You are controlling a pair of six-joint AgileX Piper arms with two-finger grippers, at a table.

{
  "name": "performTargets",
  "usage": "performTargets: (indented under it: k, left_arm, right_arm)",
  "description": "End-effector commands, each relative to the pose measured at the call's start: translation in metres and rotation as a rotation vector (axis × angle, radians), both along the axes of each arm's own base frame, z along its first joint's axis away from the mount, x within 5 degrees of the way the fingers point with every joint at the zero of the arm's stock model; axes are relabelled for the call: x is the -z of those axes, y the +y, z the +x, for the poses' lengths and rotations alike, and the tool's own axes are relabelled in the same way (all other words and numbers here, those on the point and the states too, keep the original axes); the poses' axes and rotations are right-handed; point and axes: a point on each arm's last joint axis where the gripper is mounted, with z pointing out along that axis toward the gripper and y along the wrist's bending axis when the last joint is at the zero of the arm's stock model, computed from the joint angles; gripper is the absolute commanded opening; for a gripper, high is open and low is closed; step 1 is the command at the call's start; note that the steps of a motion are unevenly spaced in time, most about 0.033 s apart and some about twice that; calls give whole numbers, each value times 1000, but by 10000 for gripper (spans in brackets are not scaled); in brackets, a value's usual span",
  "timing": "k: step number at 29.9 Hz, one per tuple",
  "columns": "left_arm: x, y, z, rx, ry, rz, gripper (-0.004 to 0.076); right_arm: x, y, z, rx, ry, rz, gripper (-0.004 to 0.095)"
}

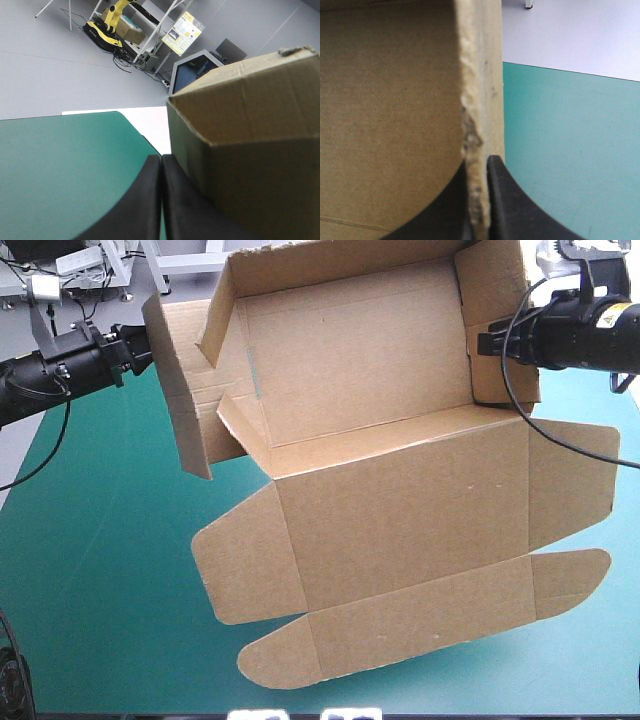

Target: Fold the box

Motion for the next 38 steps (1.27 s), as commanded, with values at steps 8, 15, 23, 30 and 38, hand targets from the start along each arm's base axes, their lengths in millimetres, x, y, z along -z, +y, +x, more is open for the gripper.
performTargets:
  k: [8, 15, 23, 30, 38]
  left_arm:
    - [-15, -30, -30, 130, 14, 58, -10]
    - [-16, -38, -32, 162, 8, 53, -10]
    - [-14, -39, -31, 162, 12, 72, 1]
    - [-14, -39, -31, 161, 13, 73, 190]
    - [-16, -39, -32, 166, 10, 60, 398]
  right_arm:
    - [-14, 5, 10, -17, -121, 143, -14]
    - [-5, 5, 24, -16, -97, 122, -14]
    - [5, 5, 39, -9, -72, 121, -14]
    - [12, 5, 50, -6, -52, 123, -14]
    - [13, 5, 54, 3, -61, 127, -14]
